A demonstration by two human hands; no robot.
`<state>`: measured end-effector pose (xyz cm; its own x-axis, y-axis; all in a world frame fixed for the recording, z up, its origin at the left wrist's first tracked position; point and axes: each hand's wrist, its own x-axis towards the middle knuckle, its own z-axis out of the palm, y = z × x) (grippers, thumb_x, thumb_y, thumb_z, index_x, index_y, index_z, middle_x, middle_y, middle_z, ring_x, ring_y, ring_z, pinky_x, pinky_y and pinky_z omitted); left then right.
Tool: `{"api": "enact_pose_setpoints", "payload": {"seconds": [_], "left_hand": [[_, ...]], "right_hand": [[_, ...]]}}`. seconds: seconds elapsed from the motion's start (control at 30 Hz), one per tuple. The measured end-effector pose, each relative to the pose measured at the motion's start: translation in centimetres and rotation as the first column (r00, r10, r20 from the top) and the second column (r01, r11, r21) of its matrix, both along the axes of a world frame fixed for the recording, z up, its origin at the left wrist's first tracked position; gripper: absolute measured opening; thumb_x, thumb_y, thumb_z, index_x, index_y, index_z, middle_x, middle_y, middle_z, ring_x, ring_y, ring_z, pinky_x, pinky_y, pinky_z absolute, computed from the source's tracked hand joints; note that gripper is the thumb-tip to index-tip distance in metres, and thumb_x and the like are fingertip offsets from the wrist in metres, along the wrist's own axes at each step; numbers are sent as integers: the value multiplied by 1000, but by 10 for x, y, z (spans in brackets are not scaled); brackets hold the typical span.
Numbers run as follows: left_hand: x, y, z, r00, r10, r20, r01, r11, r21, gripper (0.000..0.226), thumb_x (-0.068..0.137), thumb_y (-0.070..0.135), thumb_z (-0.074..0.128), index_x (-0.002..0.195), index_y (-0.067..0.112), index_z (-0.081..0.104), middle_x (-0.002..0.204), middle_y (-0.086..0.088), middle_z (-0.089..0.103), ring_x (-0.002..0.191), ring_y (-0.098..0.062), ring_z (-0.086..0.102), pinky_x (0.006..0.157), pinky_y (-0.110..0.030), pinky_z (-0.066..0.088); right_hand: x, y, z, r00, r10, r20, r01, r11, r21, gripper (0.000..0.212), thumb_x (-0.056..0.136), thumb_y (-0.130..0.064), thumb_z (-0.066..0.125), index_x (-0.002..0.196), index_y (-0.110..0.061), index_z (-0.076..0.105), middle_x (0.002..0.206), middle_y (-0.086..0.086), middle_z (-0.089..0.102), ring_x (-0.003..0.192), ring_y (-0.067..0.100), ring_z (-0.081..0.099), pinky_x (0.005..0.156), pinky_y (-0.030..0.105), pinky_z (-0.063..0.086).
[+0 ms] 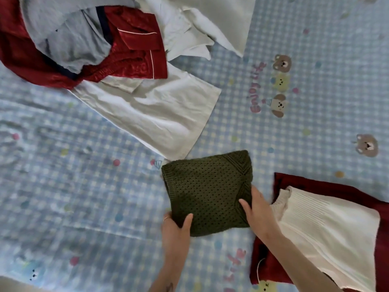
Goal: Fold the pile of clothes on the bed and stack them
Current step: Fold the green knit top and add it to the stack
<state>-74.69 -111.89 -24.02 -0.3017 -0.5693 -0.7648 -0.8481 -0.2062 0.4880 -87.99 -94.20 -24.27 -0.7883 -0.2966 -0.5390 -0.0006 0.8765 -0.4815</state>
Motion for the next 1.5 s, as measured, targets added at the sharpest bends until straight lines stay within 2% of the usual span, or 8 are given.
{"api": "enact_pose_setpoints", "payload": {"seconds": [0.33, 0.6, 0.87, 1.0, 1.1, 1.23, 1.37, 1.5], "left_hand": [[-54, 14, 81, 933, 96, -346, -2, 965, 261, 17, 85, 13, 67, 100, 19, 63, 86, 4, 75, 80, -9, 71, 59, -17, 54], [-112, 136, 115, 843, -80, -531, 290, 900, 326, 16, 85, 14, 67, 98, 21, 60, 90, 1, 72, 84, -10, 69, 68, -24, 56], [-46, 209, 28, 830, -538, -145, 557, 794, 243, 24, 89, 17, 61, 110, 12, 51, 102, -5, 63, 98, -24, 62, 86, -36, 51], [-31, 200, 19, 718, -655, -234, 625, 755, -198, 25, 83, 15, 66, 102, 19, 49, 95, -3, 56, 87, -22, 61, 76, -30, 47], [-58, 207, 28, 328, -909, -259, 581, 410, -703, 39, 90, 27, 53, 128, 17, 47, 136, -6, 42, 128, -21, 42, 104, -28, 34], [-110, 207, 5, -36, -989, 143, 713, -126, -690, 79, 90, 57, 42, 151, 17, 13, 158, -13, 4, 145, -32, 4, 117, -50, 15], [-119, 200, -22, -140, -971, 193, 810, -224, -542, 88, 88, 69, 25, 145, 24, -25, 152, -7, -32, 140, -28, -29, 116, -48, -10], [-127, 190, 7, -101, -984, 145, 808, -166, -565, 76, 94, 56, 31, 150, 22, -8, 156, -7, -20, 141, -27, -23, 113, -47, -16]], "right_hand": [[-2, 63, 98, 902, -418, -111, 380, 889, -257, 15, 96, -30, 47, 109, -34, 55, 96, -22, 62, 91, -13, 55, 70, 11, 40], [-2, 203, 157, 701, -645, -306, 592, 764, -254, 16, 93, -23, 54, 106, -32, 58, 95, -19, 63, 85, -10, 58, 68, -2, 38], [41, 279, 63, 721, -680, -132, 693, 708, 135, 28, 92, -14, 58, 117, -1, 58, 107, 20, 67, 102, 37, 62, 82, 39, 43], [36, 273, 59, 735, -537, -414, 652, 727, 216, 43, 95, -27, 51, 133, -6, 45, 123, 23, 52, 111, 43, 51, 90, 51, 44], [26, 242, 57, 847, -197, -494, 406, 839, 362, 57, 97, -46, 32, 147, -20, 29, 151, 13, 29, 137, 35, 29, 109, 53, 25], [17, 224, 29, 953, -39, -302, 182, 868, 462, 65, 94, -56, 17, 149, -23, 25, 157, 11, 20, 144, 33, 17, 110, 65, 20], [12, 230, 14, 973, -25, -231, 138, 862, 487, 67, 93, -59, 10, 150, -26, 16, 159, 7, 12, 146, 30, 8, 111, 62, 20], [6, 216, 34, 957, -82, -279, 203, 875, 440, 62, 96, -55, 25, 150, -24, 19, 158, 2, 11, 147, 24, 8, 114, 54, 18]]}}
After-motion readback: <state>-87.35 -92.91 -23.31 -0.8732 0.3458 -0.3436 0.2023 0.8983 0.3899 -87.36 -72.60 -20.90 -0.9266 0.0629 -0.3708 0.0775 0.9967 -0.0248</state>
